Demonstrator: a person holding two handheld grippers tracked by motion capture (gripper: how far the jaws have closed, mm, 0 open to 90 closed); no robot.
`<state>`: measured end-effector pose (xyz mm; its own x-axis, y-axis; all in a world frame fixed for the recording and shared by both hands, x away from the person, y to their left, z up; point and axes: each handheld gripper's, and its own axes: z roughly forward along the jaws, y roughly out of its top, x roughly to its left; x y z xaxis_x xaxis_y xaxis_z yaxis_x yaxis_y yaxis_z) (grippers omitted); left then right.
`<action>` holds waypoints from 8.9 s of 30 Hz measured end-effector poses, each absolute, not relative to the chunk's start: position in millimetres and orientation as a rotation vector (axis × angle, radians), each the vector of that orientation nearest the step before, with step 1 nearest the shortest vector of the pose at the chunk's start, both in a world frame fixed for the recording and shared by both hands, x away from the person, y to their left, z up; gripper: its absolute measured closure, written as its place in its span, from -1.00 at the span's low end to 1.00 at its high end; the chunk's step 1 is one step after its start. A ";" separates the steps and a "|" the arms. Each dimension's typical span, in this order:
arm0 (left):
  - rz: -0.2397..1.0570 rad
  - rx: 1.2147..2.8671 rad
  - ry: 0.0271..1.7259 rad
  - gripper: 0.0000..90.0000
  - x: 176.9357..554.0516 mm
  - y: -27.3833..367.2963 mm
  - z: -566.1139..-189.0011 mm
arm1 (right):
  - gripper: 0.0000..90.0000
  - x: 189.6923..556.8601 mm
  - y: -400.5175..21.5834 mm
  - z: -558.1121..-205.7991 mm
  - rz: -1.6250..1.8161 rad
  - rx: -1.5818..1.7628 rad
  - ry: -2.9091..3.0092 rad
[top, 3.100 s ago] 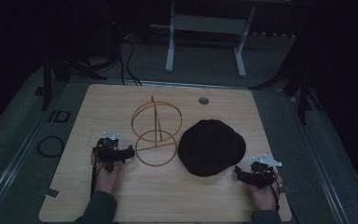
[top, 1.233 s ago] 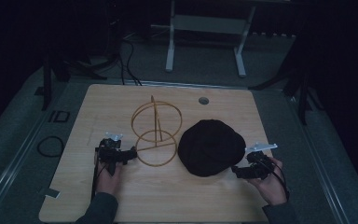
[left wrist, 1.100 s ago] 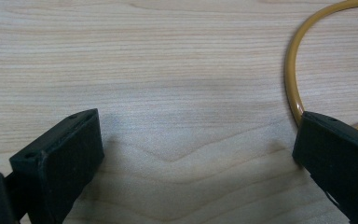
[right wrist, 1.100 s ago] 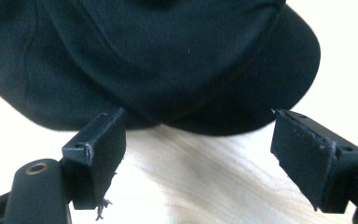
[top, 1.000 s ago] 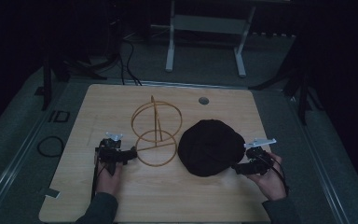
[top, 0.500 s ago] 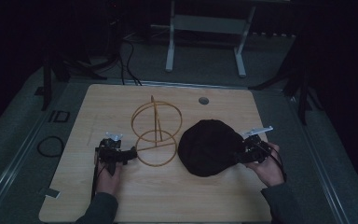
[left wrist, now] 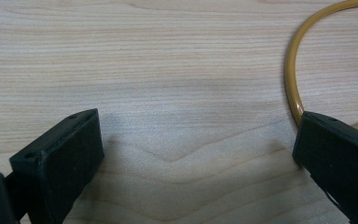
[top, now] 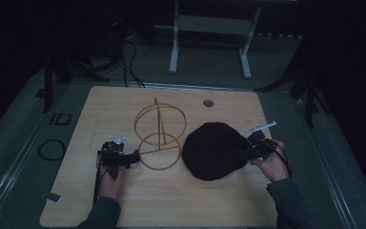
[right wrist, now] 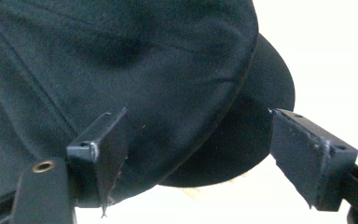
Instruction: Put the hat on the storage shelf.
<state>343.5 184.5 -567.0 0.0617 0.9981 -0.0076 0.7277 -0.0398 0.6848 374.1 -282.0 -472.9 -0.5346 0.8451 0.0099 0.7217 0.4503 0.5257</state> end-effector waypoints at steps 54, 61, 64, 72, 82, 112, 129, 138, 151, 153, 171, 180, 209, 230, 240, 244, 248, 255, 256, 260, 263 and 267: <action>0.663 1.839 1.696 -0.97 343.4 183.7 -567.0 | 0.69 464.3 -246.0 -485.0 0.136 1.755 2.505; 0.661 1.842 1.693 -0.97 343.0 183.3 -566.9 | 0.73 470.4 -248.0 -481.6 0.109 1.873 2.481; 0.660 1.844 1.691 -0.97 343.0 183.3 -566.9 | 0.73 471.9 -249.4 -480.0 0.101 1.895 2.486; 0.657 1.849 1.681 -0.97 342.9 182.6 -566.9 | 0.74 472.9 -251.8 -475.7 0.111 1.923 2.529; 0.655 1.851 1.680 -0.97 341.8 182.2 -566.9 | 0.74 470.1 -259.5 -445.7 0.212 1.927 2.545; 0.657 1.848 1.685 -0.97 340.0 181.7 -566.8 | 0.74 469.7 -279.3 -356.1 0.315 1.915 2.516; 0.658 1.844 1.686 -0.97 339.5 181.2 -566.9 | 0.73 463.4 -285.1 -332.8 0.374 1.929 2.512; 0.657 1.844 1.686 -0.97 339.5 181.2 -566.9 | 0.73 462.9 -284.1 -330.4 0.369 1.928 2.515; 0.657 1.845 1.685 -0.97 339.4 181.2 -566.9 | 0.73 462.4 -278.0 -318.2 0.389 1.902 2.533; 0.658 1.845 1.685 -0.97 339.4 181.2 -566.9 | 0.73 461.5 -277.2 -315.1 0.402 1.903 2.529; 0.658 1.845 1.685 -0.97 339.4 181.2 -566.9 | 0.73 455.4 -278.4 -284.8 0.448 1.883 2.519; 0.654 1.855 1.672 -0.97 336.8 179.6 -566.9 | 0.73 456.2 -275.7 -272.1 0.492 1.880 2.522; 0.654 1.856 1.670 -0.97 335.6 179.6 -566.9 | 0.72 458.0 -243.5 -248.6 0.565 1.837 2.534; 0.652 1.856 1.670 -0.97 333.6 179.6 -566.9 | 0.72 459.8 -202.0 -239.8 0.578 1.771 2.570; 0.650 1.856 1.670 -0.97 333.6 179.6 -566.9 | 0.72 462.1 -179.9 -243.1 0.594 1.724 2.621; 0.652 1.857 1.670 -0.97 333.6 179.6 -566.9 | 0.71 464.3 -169.4 -245.7 0.590 1.708 2.640; 0.653 1.855 1.670 -0.97 333.6 179.5 -567.0 | 0.71 466.1 -154.2 -249.6 0.601 1.682 2.671; 0.654 1.854 1.670 -0.97 333.6 179.5 -567.1 | 0.71 468.4 -126.2 -256.1 0.582 1.634 2.717; 0.654 1.855 1.670 -0.97 333.6 179.5 -567.0 | 0.70 468.8 -122.6 -256.5 0.579 1.625 2.721; 0.654 1.854 1.670 -0.97 333.6 179.5 -567.0 | 0.70 469.8 -109.8 -258.7 0.576 1.599 2.741; 0.653 1.854 1.669 -0.97 333.6 179.5 -567.1 | 0.70 469.8 -101.6 -262.6 0.568 1.582 2.753; 0.651 1.852 1.668 -0.97 333.3 179.5 -567.1 | 0.70 470.9 -95.4 -270.0 0.543 1.572 2.767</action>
<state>333.3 179.5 -567.1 0.1087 0.9940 -0.0115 0.7233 -0.0712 0.6869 470.9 -95.4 -270.0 -0.5231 0.8185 0.2375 0.8476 0.4704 0.2458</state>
